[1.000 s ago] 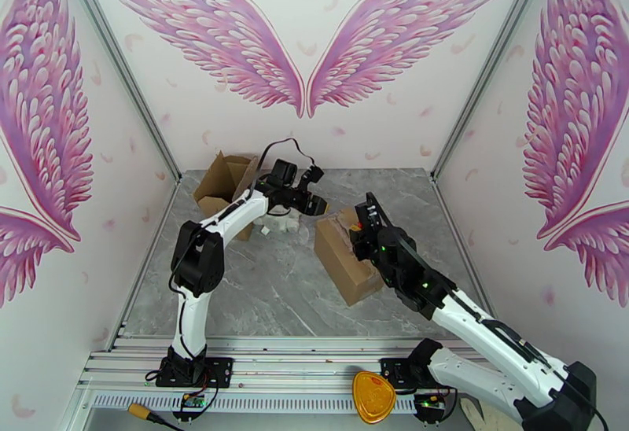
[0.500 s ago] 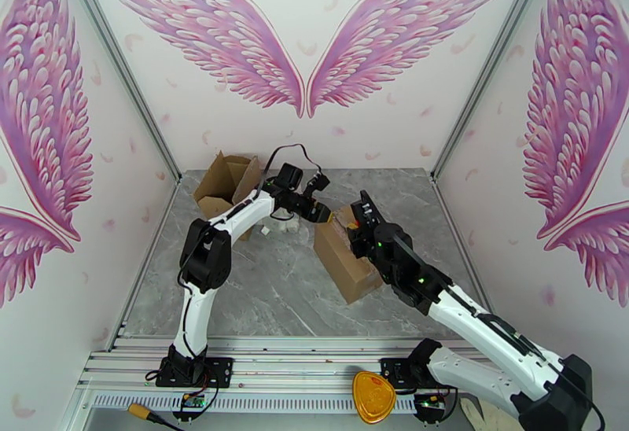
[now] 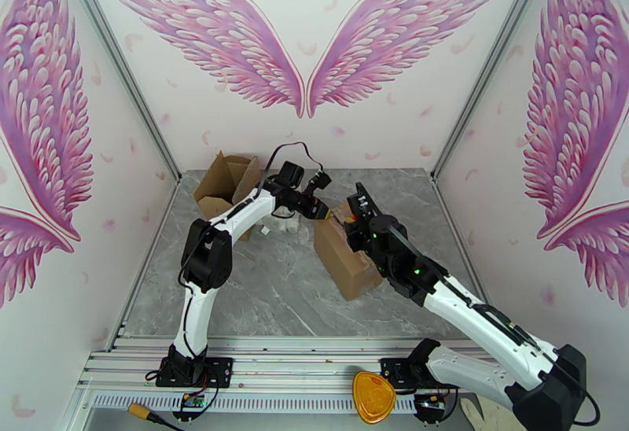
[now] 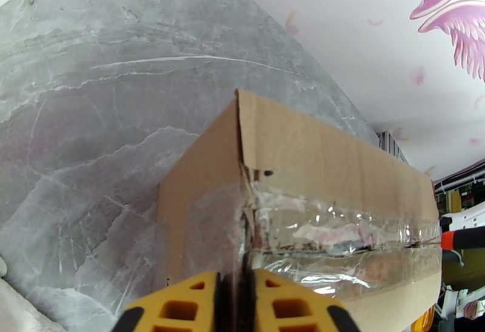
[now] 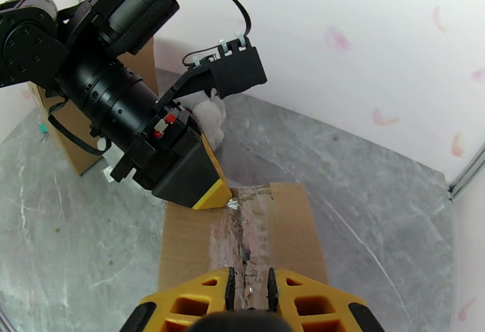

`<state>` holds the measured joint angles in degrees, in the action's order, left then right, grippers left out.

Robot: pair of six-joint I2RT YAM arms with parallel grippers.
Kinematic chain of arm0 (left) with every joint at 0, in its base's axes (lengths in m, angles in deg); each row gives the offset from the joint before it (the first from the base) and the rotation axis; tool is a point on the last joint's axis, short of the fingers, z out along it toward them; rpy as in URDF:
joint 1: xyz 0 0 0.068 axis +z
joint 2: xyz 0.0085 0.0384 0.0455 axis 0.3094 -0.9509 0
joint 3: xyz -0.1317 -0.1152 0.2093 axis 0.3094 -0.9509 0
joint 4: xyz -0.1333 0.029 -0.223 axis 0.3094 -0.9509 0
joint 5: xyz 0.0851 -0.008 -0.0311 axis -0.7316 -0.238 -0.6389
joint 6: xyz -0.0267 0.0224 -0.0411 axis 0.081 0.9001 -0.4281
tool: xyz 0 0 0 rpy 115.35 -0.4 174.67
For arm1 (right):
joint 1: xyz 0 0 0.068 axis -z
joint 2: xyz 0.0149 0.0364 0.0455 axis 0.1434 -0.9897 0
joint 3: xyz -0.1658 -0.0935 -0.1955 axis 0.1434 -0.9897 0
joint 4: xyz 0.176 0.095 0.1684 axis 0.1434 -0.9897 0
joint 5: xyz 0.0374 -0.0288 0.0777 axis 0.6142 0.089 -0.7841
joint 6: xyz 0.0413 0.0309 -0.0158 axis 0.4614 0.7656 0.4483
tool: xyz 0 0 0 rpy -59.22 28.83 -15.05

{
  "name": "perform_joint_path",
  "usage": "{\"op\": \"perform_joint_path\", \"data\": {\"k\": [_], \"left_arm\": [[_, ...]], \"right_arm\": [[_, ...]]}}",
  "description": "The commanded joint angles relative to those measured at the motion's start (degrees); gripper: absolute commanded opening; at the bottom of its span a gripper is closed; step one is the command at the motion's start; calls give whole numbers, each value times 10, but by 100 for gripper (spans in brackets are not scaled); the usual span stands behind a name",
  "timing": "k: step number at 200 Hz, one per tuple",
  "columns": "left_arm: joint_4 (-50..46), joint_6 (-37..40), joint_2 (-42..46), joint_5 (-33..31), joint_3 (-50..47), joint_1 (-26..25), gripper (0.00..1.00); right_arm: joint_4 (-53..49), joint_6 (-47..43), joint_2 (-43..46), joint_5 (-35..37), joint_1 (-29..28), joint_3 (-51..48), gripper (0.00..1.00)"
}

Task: Unpack the express box

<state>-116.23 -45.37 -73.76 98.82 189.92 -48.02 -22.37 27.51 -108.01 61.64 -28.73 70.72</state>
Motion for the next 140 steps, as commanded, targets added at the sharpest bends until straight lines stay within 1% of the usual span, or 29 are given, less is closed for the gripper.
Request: {"op": "perform_joint_path", "data": {"k": [1,24,38,68,104,124,140], "left_arm": [[-19,5,-20,-85,-14,0,11],[-12,2,-11,-119,-20,1,5],[-5,0,-5,-138,-25,1,0],[15,-6,7,-155,-37,3,0],[18,-5,11,-166,-39,3,0],[20,-5,15,-172,-41,3,0],[23,-6,18,-178,-41,3,0]], "right_arm": [[-10,7,-1,13,-2,37,0],[-50,19,-1,14,-2,67,0],[-56,29,6,14,-2,61,0],[-46,49,7,19,-2,4,0],[-59,41,25,25,-2,18,0],[-45,41,34,23,-2,-11,0],[-71,48,29,22,-2,-2,0]]}}
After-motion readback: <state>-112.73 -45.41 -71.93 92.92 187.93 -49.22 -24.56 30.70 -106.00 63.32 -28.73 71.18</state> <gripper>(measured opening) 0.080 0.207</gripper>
